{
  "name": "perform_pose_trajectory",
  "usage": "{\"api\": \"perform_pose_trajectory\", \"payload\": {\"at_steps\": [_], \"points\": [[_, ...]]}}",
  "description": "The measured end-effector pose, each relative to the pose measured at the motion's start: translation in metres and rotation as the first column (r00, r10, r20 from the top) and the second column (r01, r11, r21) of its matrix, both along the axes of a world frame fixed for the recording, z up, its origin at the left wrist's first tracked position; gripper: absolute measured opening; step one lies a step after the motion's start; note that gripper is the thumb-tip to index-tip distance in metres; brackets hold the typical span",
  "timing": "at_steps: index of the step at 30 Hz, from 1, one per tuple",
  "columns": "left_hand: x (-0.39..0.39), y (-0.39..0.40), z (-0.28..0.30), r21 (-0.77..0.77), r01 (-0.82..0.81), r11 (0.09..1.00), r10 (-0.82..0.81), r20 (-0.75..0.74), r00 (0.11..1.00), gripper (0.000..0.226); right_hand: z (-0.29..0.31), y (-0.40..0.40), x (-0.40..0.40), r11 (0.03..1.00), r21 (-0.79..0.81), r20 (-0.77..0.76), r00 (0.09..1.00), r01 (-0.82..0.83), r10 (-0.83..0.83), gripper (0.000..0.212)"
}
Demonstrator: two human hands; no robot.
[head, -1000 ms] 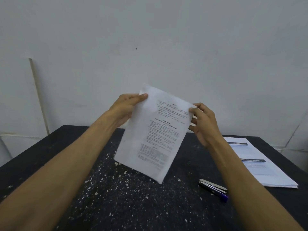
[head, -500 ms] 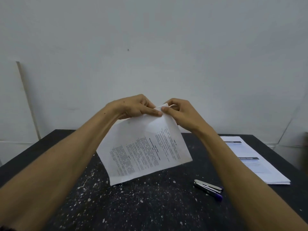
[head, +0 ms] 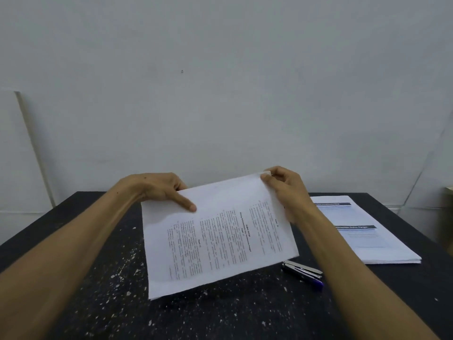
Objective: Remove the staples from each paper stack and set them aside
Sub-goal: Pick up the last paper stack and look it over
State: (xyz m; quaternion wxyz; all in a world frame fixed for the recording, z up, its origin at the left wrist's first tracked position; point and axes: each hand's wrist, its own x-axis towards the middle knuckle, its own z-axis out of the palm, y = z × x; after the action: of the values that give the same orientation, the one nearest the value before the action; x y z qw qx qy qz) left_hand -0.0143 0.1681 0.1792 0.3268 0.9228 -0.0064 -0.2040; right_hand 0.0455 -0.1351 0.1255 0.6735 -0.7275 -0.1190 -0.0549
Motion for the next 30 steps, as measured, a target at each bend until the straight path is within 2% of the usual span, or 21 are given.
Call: {"api": "perform_pose_trajectory", "payload": {"at_steps": [5, 8, 10, 13, 16, 17, 18, 19, 20, 22, 25, 30], "points": [[0.009, 0.015, -0.027, 0.154, 0.042, 0.987, -0.018, -0.153, 0.988, 0.036, -0.052, 0.007, -0.002, 0.998, 0.059, -0.225, 0.974, -0.014, 0.027, 0.011], [0.014, 0.020, -0.051, 0.235, 0.061, 0.970, -0.018, -0.183, 0.983, 0.036, -0.081, 0.009, -0.012, 1.000, 0.027, -0.276, 0.961, -0.005, 0.012, 0.009], [0.018, 0.024, -0.072, 0.287, 0.065, 0.956, -0.031, -0.120, 0.992, 0.036, -0.099, 0.009, -0.016, 1.000, -0.030, -0.262, 0.965, 0.000, -0.008, 0.009], [0.025, 0.027, -0.105, 0.408, 0.065, 0.911, -0.093, 0.051, 0.994, 0.028, -0.115, 0.011, -0.018, 0.991, -0.136, -0.200, 0.979, 0.010, -0.037, 0.006], [0.018, 0.019, -0.130, 0.493, -0.022, 0.870, -0.062, 0.153, 0.986, 0.027, -0.119, 0.012, -0.017, 0.970, -0.243, -0.138, 0.990, -0.012, -0.022, 0.011], [0.012, 0.013, -0.136, 0.552, -0.049, 0.832, -0.074, 0.199, 0.977, 0.036, -0.120, 0.012, -0.016, 0.965, -0.263, -0.128, 0.992, -0.023, -0.011, 0.014], [0.004, 0.004, -0.142, 0.613, -0.064, 0.788, -0.115, 0.249, 0.962, 0.057, -0.120, 0.013, -0.016, 0.961, -0.275, -0.127, 0.992, -0.032, -0.004, 0.015], [-0.008, -0.008, -0.148, 0.613, -0.069, 0.787, -0.154, 0.304, 0.940, 0.081, -0.121, 0.014, -0.015, 0.958, -0.284, -0.133, 0.991, -0.039, 0.001, 0.016], [-0.021, -0.024, -0.151, 0.549, -0.045, 0.834, -0.180, 0.348, 0.920, 0.100, -0.122, 0.015, -0.014, 0.955, -0.293, -0.137, 0.991, -0.044, 0.004, 0.016], [-0.046, -0.061, -0.156, 0.372, 0.098, 0.923, -0.248, 0.379, 0.892, 0.121, -0.121, 0.016, -0.011, 0.944, -0.325, -0.142, 0.990, -0.050, 0.004, 0.015], [-0.070, -0.102, -0.171, 0.341, 0.258, 0.904, -0.385, 0.385, 0.839, 0.134, -0.116, 0.015, -0.008, 0.931, -0.357, -0.170, 0.985, -0.080, 0.020, 0.014], [-0.068, -0.118, -0.193, 0.293, 0.241, 0.925, -0.356, 0.451, 0.819, 0.129, -0.117, 0.008, -0.008, 0.924, -0.368, -0.195, 0.980, -0.107, 0.036, 0.013]]}}
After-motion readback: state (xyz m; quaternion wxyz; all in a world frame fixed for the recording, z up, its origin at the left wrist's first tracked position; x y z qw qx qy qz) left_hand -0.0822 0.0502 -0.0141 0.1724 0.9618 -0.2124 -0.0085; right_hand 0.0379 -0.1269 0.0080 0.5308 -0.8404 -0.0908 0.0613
